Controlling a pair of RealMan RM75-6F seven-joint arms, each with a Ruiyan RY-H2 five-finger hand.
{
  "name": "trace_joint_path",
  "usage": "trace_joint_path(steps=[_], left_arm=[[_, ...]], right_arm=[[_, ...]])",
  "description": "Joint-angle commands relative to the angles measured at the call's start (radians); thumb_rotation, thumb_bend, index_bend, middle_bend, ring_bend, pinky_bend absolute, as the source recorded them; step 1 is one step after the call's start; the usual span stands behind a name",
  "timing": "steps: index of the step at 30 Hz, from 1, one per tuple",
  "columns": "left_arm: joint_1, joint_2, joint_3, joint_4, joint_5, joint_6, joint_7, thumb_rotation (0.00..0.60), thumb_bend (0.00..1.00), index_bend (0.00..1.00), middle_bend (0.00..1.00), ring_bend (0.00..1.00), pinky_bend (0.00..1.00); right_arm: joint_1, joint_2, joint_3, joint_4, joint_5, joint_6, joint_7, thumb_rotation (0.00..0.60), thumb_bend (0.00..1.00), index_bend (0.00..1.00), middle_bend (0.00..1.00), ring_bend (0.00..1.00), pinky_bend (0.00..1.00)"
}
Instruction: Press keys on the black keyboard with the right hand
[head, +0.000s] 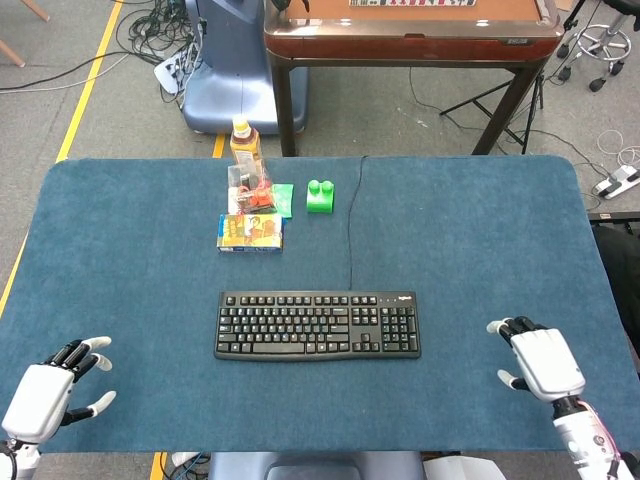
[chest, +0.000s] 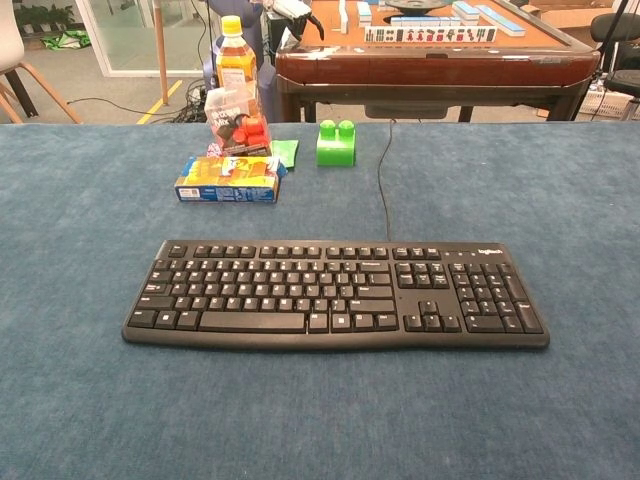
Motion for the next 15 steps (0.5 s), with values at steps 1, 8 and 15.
trace_joint_path(steps=[1,8,15], left_arm=[[0.000,0.002,-0.001,0.003,-0.006,-0.003,-0.011,0.600,0.14,0.48,0.29,0.26,0.50],[0.005,0.001,0.005,0.005,0.000,-0.001,0.013,0.600,0.14,0.48,0.29,0.26,0.50],[0.017,0.004,0.006,0.001,-0.007,0.009,0.019,0.600,0.14,0.48,0.29,0.26,0.50]], right_arm=[[0.022,-0.003,0.005,-0.004,-0.013,-0.022,-0.014,0.600,0.12,0.34,0.47,0.40,0.72],[0.098,-0.001,0.030,-0.070,-0.016,-0.102,-0.155,0.600,0.14,0.34,0.60,0.63,1.00],[0.212,-0.019,0.074,-0.118,0.062,-0.239,-0.293,0.600,0.21,0.34,0.85,0.84,1.00]])
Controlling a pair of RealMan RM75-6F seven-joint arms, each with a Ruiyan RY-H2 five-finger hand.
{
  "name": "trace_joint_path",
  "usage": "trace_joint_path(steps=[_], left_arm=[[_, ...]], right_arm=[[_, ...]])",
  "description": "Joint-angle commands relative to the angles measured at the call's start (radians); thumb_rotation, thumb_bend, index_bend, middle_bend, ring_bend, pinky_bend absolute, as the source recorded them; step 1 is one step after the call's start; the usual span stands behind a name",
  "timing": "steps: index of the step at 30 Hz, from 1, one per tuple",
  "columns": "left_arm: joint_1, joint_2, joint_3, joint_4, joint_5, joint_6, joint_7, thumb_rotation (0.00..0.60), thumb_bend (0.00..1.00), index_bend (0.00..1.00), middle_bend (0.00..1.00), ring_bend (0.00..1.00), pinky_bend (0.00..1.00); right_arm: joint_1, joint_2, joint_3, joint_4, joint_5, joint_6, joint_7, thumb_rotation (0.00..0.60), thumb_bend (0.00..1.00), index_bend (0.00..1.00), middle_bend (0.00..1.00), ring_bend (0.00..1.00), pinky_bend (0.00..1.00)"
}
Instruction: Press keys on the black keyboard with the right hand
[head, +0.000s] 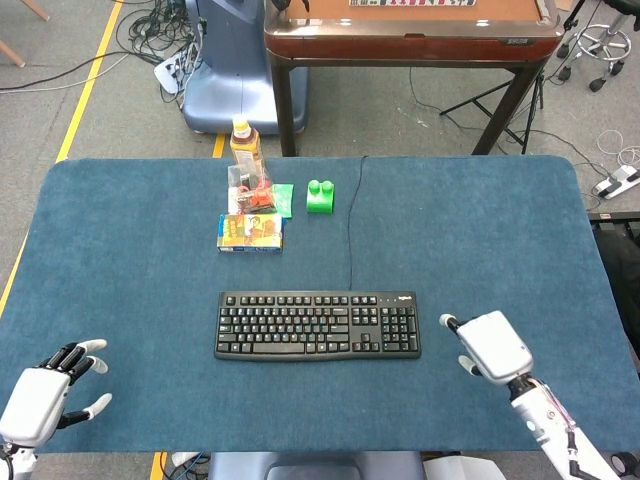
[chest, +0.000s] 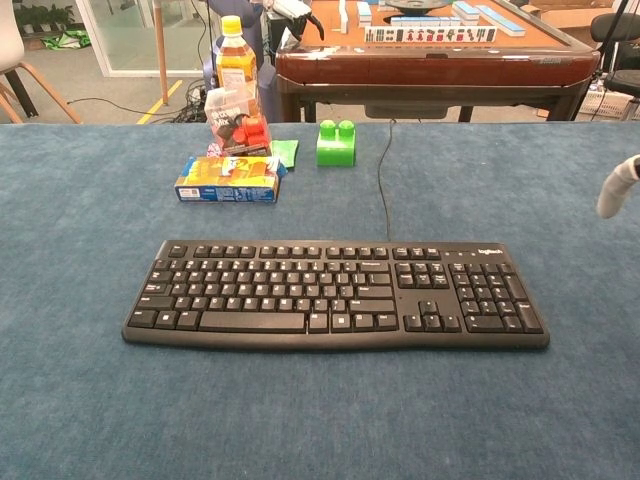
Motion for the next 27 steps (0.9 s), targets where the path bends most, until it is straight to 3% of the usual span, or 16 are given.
trace_joint_path(steps=[1,9,17,21,27], left_arm=[[0.002,0.001,0.000,-0.001,-0.003,0.001,0.001,0.600,0.14,0.48,0.29,0.26,0.50],[0.011,0.003,-0.002,-0.007,-0.016,0.003,0.006,0.600,0.14,0.49,0.29,0.26,0.50],[0.011,0.004,0.000,-0.008,-0.012,-0.003,0.009,0.600,0.15,0.49,0.29,0.26,0.50],[0.011,0.004,0.000,-0.008,-0.013,-0.005,0.006,0.600,0.15,0.49,0.29,0.26,0.50],[0.012,0.010,0.002,-0.012,-0.019,-0.012,-0.007,0.600,0.15,0.49,0.29,0.26,0.50]], right_arm=[[0.070,-0.016,0.028,-0.030,0.063,-0.083,-0.084,0.600,0.22,0.34,0.87,0.86,1.00],[0.191,-0.097,0.058,-0.006,0.162,-0.175,-0.240,0.600,0.32,0.34,0.98,0.97,1.00],[0.279,-0.198,0.068,0.054,0.212,-0.211,-0.309,0.600,0.64,0.34,1.00,0.99,1.00],[0.325,-0.256,0.075,0.094,0.244,-0.229,-0.323,0.600,0.85,0.34,1.00,1.00,1.00],[0.386,-0.333,0.085,0.168,0.293,-0.253,-0.324,0.600,0.96,0.34,1.00,1.00,1.00]])
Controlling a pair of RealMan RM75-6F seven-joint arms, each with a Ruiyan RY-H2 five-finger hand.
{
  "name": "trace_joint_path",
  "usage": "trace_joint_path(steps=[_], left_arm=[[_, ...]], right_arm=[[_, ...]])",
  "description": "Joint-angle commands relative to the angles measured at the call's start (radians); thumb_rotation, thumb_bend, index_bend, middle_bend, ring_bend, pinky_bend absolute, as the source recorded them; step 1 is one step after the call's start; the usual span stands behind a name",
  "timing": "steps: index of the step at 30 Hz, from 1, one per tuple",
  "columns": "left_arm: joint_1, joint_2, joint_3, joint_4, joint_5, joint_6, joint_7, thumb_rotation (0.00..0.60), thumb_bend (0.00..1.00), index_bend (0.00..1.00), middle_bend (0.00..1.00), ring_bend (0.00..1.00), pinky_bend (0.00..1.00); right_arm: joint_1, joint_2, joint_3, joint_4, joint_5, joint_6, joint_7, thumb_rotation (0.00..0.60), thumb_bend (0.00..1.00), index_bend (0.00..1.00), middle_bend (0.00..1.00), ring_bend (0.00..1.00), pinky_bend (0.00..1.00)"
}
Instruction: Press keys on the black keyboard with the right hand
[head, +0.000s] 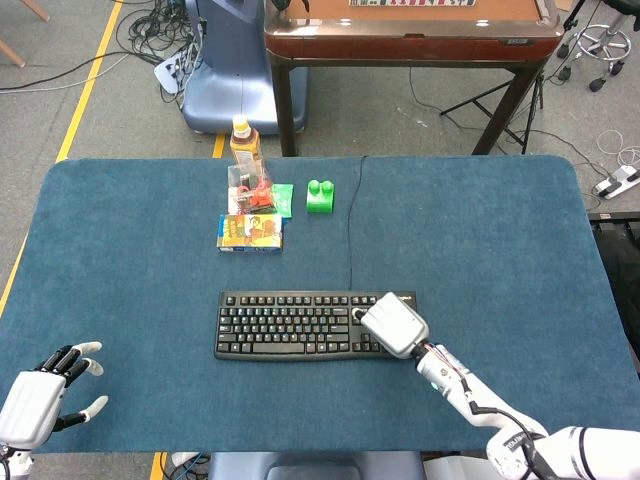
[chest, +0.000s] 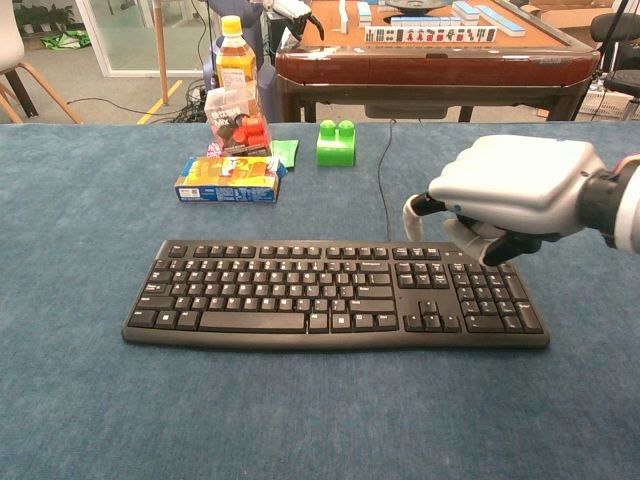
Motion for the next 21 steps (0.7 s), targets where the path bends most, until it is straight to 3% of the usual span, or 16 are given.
trace_joint_path(steps=[1,21], left_arm=[[0.000,0.003,-0.001,-0.001,-0.006,-0.003,-0.011,0.600,0.15,0.49,0.29,0.26,0.50],[-0.004,0.009,-0.005,0.005,-0.016,-0.016,-0.040,0.600,0.15,0.49,0.29,0.26,0.50]], right_arm=[[0.034,-0.046,0.007,0.050,0.029,-0.018,0.006,0.600,0.97,0.34,1.00,1.00,1.00],[0.151,-0.214,0.006,0.269,-0.004,-0.051,0.172,0.600,1.00,0.34,1.00,1.00,1.00]])
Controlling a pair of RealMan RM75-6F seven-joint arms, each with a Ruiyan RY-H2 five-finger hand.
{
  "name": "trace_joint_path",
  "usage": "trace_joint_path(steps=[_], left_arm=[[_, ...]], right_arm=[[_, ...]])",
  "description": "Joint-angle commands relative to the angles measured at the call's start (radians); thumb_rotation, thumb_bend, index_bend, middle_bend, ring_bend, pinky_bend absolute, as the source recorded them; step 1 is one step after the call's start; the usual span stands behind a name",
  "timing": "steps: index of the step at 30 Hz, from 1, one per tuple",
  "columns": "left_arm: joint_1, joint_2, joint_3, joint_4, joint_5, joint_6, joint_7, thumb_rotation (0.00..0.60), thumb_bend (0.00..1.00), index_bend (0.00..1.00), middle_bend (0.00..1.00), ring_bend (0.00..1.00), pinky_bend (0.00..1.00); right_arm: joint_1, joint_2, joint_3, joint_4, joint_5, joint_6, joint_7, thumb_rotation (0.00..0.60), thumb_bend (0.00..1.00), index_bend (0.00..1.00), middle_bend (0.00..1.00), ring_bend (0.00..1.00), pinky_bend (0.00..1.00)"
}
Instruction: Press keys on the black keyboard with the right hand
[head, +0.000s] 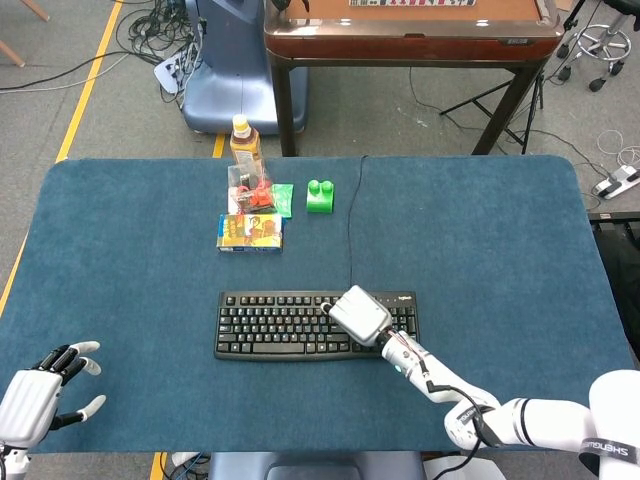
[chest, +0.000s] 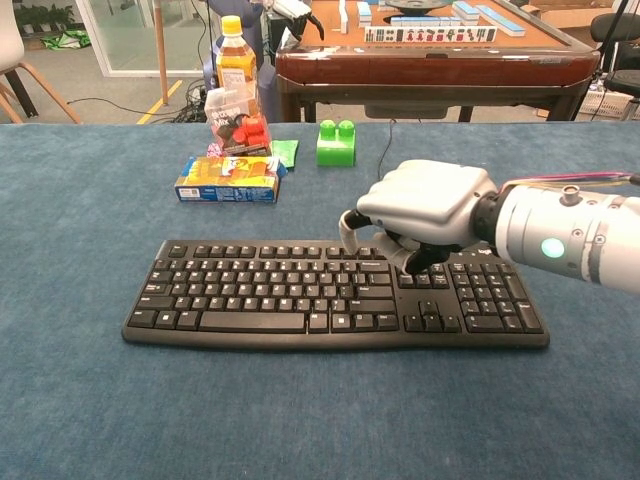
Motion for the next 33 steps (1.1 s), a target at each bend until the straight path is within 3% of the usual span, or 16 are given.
trace_joint_path(steps=[1,33], left_arm=[[0.000,0.000,-0.001,0.000,-0.002,0.000,-0.003,0.600,0.15,0.49,0.29,0.26,0.50],[0.009,0.016,-0.004,-0.003,-0.008,0.014,-0.042,0.600,0.15,0.49,0.29,0.26,0.50]], right_arm=[[0.014,-0.015,0.000,0.018,-0.007,-0.001,0.016,0.600,1.00,0.34,1.00,1.00,1.00],[0.068,-0.114,-0.031,0.178,-0.035,-0.007,0.151,0.600,1.00,0.37,1.00,1.00,1.00]])
